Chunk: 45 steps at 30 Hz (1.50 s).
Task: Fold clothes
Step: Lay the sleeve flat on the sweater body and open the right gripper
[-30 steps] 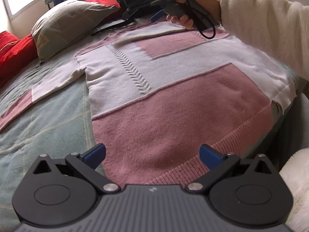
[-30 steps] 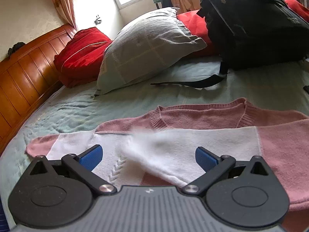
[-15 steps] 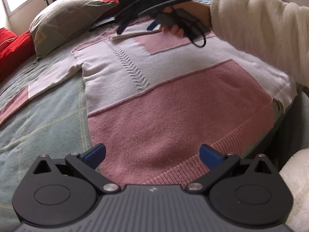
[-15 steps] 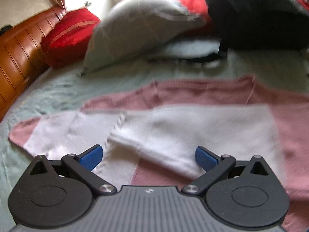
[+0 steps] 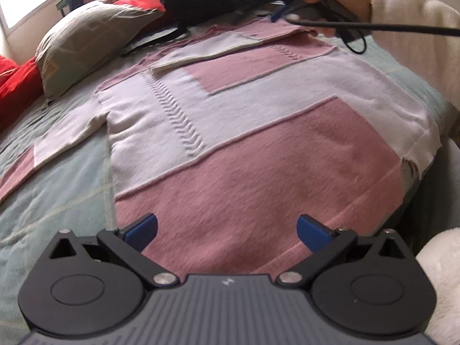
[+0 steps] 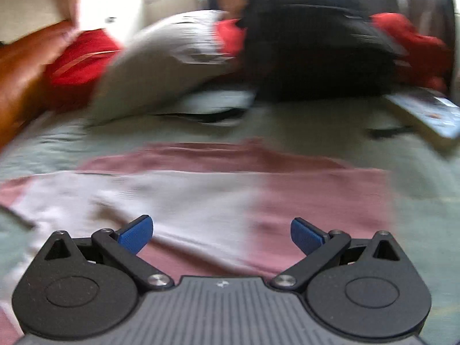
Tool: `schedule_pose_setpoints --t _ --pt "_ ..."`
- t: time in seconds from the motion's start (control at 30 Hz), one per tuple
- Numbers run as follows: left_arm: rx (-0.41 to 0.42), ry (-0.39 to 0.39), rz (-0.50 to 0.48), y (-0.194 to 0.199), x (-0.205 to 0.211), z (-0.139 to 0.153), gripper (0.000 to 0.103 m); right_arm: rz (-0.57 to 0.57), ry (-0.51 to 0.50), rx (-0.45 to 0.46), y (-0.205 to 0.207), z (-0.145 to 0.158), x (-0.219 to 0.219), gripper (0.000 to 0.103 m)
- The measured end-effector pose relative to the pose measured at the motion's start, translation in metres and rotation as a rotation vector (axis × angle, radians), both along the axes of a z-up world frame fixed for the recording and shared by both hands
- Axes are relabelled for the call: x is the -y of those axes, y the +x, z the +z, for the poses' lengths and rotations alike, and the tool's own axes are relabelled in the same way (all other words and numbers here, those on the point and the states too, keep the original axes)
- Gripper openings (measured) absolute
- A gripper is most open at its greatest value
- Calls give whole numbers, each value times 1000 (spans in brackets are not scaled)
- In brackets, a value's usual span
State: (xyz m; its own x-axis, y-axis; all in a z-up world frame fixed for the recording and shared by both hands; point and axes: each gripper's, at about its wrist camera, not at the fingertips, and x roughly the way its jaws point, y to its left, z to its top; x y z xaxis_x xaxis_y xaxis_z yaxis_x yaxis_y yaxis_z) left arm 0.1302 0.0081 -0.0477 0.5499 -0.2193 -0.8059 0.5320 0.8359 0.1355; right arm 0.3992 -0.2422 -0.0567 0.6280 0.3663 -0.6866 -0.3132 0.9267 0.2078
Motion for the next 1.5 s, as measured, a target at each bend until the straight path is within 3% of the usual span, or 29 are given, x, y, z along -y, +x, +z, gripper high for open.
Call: schedule_pose_setpoints --t 0.33,0.43,0.53,0.63,0.7,0.87,1.0,1.17,1.23,1.5 --pt "-4 18 5 6 20 1 102 -111 -46 7 -3 -17 81 103" --pt "-4 1 29 11 20 1 102 -167 0 33 22 -9 93 103" --pt "-13 -10 47 15 20 -1 102 -216 64 -17 48 -27 109 103" --pt "-18 -12 55 17 20 -3 102 -244 36 -6 50 -37 112 103" --pt "-15 -14 56 17 19 -3 102 -236 4 -17 42 -28 108 103" --pt "3 -34 62 15 15 -1 102 -125 -95 -10 -19 4 86 103" --pt "0 -59 55 14 12 -5 102 -21 -174 -8 -81 4 59 103" --pt "-10 -55 67 14 8 -16 102 -35 -204 -55 -143 -23 46 103" --pt "-33 -54 76 12 6 -22 102 -55 -219 -35 -168 -30 47 103" --pt "-37 -69 90 3 -1 -27 102 -123 -153 -3 -237 -29 68 103"
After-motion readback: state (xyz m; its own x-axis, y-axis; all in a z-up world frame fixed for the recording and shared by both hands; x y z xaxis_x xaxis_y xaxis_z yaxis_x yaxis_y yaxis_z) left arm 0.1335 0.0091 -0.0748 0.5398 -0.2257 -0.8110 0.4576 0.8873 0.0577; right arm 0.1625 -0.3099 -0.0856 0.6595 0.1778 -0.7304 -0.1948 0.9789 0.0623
